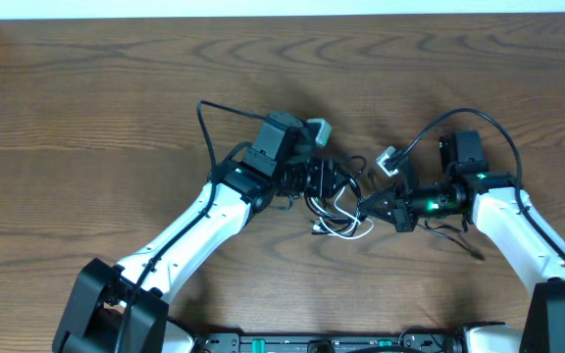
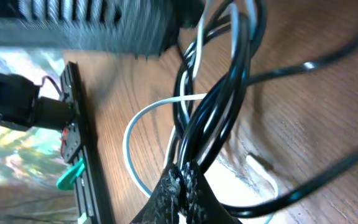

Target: Untangle cables

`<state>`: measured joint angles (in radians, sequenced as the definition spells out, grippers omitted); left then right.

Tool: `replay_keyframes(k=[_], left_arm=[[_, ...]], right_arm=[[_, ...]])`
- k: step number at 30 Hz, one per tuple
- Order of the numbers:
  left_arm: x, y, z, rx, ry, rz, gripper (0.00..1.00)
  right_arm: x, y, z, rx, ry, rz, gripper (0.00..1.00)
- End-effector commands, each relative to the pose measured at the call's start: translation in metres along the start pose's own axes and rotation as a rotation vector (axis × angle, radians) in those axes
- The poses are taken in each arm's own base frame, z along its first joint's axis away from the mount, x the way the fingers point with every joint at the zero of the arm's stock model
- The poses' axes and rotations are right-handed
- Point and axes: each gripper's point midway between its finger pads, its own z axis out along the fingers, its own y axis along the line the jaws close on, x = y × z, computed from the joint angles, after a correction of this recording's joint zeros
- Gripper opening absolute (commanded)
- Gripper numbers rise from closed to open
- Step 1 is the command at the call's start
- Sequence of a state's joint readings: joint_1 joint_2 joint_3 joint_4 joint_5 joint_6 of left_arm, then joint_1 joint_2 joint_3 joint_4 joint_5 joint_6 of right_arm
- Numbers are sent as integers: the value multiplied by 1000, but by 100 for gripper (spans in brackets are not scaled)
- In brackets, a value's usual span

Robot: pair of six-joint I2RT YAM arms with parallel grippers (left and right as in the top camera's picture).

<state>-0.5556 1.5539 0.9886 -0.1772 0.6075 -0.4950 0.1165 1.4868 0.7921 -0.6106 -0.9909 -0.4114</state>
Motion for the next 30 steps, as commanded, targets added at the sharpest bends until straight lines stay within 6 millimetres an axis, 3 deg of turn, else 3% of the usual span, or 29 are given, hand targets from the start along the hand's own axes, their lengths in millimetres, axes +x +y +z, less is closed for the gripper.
replay_keyframes(k=[1,6,10,13,16,21,30], left_arm=[[3,-10,-2,43,14,-216,47],[11,-3,-1,10,39,-270,40],[21,0,-1,-15,72,-329,29],[21,7,-1,-52,62,-342,29],[19,38,-6,-204,3,-370,30],[21,65,-25,-355,-33,-408,44],[4,28,-59,-269,-130,-353,44]], right_arm=[[-6,4,0,6,-4,-44,1],[-8,1,0,24,-8,-57,1],[-8,1,0,24,-8,-58,1],[-8,1,0,25,-8,-58,1],[-8,1,0,25,-8,-58,1],[-8,1,0,25,-7,-57,1],[-8,1,0,24,-7,-58,1]])
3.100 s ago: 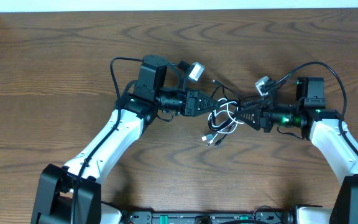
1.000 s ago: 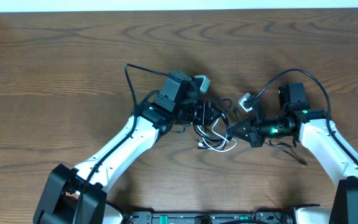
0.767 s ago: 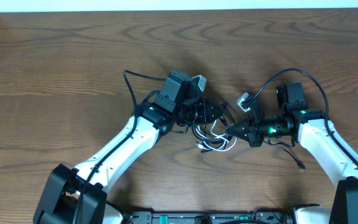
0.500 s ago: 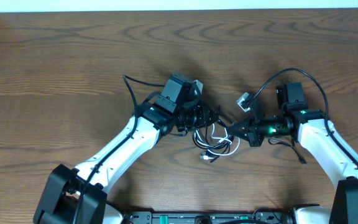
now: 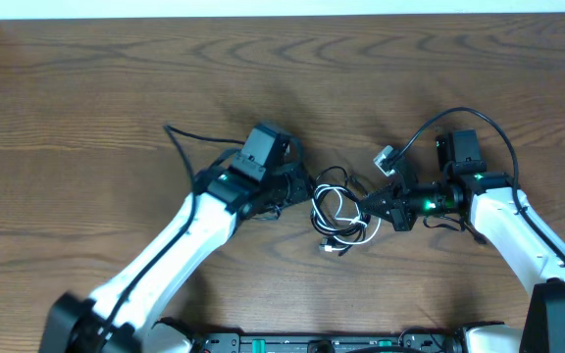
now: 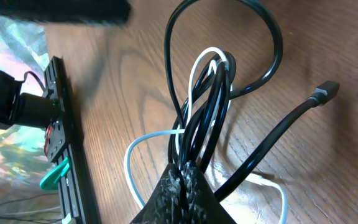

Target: Untangle cables

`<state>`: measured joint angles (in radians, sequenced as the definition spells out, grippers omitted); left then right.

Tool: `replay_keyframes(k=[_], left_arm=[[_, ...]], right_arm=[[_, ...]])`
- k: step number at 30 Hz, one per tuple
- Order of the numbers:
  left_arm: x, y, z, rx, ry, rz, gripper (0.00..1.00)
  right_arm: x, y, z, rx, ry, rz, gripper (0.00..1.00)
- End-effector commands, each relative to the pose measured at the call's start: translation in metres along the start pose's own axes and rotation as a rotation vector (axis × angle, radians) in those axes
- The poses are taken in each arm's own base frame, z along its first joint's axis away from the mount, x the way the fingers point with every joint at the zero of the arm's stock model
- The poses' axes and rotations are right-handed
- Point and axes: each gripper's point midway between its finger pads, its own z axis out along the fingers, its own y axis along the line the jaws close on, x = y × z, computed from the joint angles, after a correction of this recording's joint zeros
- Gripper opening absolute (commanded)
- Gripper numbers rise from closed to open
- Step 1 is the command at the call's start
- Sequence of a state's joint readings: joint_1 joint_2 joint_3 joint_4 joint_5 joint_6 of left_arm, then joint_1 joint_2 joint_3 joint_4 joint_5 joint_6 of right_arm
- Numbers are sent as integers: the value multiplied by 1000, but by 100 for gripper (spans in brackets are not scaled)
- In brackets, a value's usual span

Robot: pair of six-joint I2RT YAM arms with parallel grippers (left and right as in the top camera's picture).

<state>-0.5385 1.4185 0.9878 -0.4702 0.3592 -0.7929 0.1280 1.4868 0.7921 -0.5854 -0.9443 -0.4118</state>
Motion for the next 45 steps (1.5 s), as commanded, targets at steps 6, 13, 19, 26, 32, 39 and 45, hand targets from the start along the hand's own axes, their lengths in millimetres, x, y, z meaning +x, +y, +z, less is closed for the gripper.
replay_keyframes(k=[6,13,19,26,32,39,45], left_arm=[[-3,-21,-20,47,-66,38,44],[20,-2,14,-49,43,45,43],[23,17,44,-110,102,29,43],[33,-24,45,111,195,108,43],[46,-49,37,282,253,333,43],[59,-58,32,365,285,490,43],[59,-55,34,358,280,511,43]], right_arm=[[-8,7,-2,-17,-21,-30,1],[-9,6,-2,-15,-23,-25,1],[-12,5,-3,-12,-33,-4,1],[-14,4,-3,-9,-41,-5,1],[-18,-6,-3,42,-52,175,1],[-25,-9,-3,41,-83,393,1],[-27,-4,-3,8,-88,467,1]])
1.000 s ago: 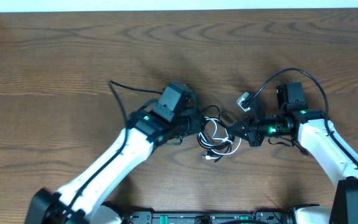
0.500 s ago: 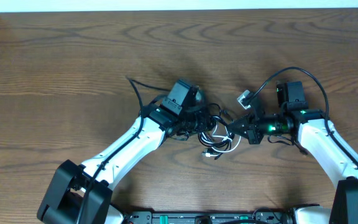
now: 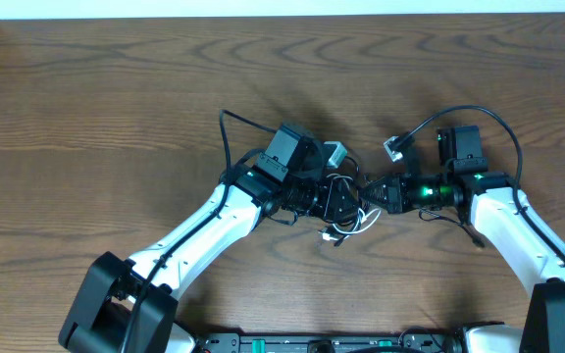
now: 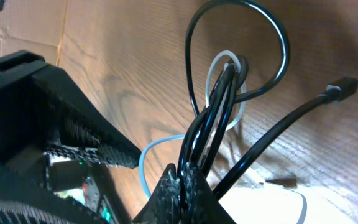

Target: Untangle cables

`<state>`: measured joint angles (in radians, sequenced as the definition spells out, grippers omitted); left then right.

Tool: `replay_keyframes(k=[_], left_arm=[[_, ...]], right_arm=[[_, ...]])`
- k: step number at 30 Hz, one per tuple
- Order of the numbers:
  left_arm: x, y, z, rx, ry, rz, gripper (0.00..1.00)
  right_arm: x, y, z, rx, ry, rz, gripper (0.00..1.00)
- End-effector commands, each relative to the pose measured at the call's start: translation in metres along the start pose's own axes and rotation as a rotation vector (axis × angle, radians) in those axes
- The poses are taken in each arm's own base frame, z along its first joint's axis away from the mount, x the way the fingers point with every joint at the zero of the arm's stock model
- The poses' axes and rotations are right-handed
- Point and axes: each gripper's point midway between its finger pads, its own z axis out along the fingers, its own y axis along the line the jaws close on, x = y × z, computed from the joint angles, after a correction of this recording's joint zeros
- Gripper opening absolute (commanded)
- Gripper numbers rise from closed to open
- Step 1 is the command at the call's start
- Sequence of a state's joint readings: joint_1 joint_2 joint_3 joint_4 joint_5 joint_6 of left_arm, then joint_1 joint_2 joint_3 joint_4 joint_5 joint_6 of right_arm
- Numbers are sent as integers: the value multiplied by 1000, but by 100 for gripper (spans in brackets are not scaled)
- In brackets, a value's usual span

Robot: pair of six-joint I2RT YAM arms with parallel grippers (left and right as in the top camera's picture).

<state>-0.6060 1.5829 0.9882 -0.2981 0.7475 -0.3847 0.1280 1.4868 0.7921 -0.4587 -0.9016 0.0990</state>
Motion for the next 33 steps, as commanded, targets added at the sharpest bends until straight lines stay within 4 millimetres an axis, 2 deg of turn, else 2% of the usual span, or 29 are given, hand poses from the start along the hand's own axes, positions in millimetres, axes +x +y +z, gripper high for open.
replay_keyframes(k=[1,8,15,25,26,28,29,33], left_arm=[[1,-5,0,22,8,57,43],[0,10,8,-87,-31,83,43],[-7,13,15,-128,-62,111,44],[10,36,45,-133,32,64,43],[11,38,46,-136,39,59,37],[12,40,48,-138,44,55,13],[12,40,48,-138,44,55,8],[10,40,47,-134,37,55,8]], right_arm=[[-4,15,-3,-56,-6,71,1],[-4,15,-3,-57,-4,108,1],[-4,13,-3,-43,-6,145,1],[-4,12,-2,-43,-5,151,1],[-4,12,-2,-43,-5,151,1],[-4,12,-2,-43,-5,150,1],[-4,12,-2,-43,-5,150,1],[-4,12,-2,-42,-5,149,1]])
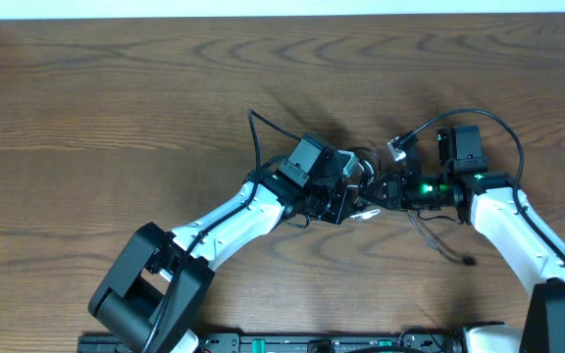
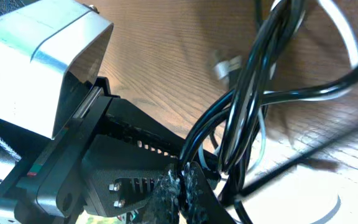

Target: Untangle cables

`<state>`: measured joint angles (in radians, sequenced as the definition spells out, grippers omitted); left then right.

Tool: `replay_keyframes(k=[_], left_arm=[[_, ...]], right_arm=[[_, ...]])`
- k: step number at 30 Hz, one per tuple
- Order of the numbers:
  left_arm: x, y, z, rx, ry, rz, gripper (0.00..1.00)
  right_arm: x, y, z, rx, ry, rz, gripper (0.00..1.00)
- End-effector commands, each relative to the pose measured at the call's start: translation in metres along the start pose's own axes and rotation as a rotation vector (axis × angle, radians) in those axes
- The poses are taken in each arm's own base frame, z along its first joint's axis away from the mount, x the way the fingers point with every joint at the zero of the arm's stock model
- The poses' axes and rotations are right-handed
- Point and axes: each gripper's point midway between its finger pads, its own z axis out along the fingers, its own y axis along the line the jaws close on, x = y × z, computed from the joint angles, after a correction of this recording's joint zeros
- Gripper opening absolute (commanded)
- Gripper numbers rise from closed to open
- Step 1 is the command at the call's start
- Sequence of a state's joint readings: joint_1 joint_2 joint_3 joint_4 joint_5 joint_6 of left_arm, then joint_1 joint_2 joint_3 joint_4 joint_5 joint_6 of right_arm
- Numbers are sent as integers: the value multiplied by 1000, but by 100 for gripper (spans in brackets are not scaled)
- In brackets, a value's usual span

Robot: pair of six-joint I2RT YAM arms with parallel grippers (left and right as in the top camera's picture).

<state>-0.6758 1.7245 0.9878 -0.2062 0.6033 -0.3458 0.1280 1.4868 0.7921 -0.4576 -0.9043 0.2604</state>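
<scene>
The tangle is a bundle of black cables (image 2: 253,106) with a thin white cable (image 2: 347,37) looped through it. In the overhead view the bundle (image 1: 363,208) is mostly hidden between the two grippers at mid-table. My right gripper (image 2: 182,179) is shut on the black strands near its fingertips and sits at the bundle's right side (image 1: 375,194). My left gripper (image 1: 347,200) presses in from the left, its black body (image 2: 123,155) and silver camera housing (image 2: 42,68) close against the cables. Whether its jaws are open or shut is hidden.
One black cable (image 1: 437,238) trails from the bundle across the wooden table (image 1: 116,118) toward the lower right, ending in a plug (image 1: 469,261). The left forearm (image 1: 233,221) stretches diagonally from the lower left. The right arm (image 1: 503,211) comes from the right.
My left gripper has shifted right and now sits tight against the right gripper, covering most of the bundle. The loose plug end lies lower on the right. The right gripper stays shut on the cables.
First my left gripper was at the bundle while the right one gripped it. Then the left arm stood back to the left, leaving the loops exposed. It later returned to the bundle, and now crowds right up to the right gripper, which has kept its grip throughout.
</scene>
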Motion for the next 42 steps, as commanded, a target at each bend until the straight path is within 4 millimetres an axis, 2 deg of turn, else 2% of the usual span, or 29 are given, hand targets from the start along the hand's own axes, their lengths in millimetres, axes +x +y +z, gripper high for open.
replay_keyframes(k=[1,10,18,32,38,42], left_arm=[[6,6,2,-2,15,-4,7],[3,15,-3,-10,11,-33,7],[3,25,-7,-26,14,-68,7],[4,24,-9,-31,24,-73,8],[-12,30,-29,-175,37,-77,7],[-24,41,-55,-350,33,-87,7]], right_arm=[[-2,11,-2,-36,-2,-18,1],[-2,-19,-4,137,-20,-3,1],[3,-73,-19,454,-40,41,1],[32,-116,-15,568,-43,67,1],[39,-124,-11,566,-49,62,1],[42,-126,-10,567,-48,62,1]])
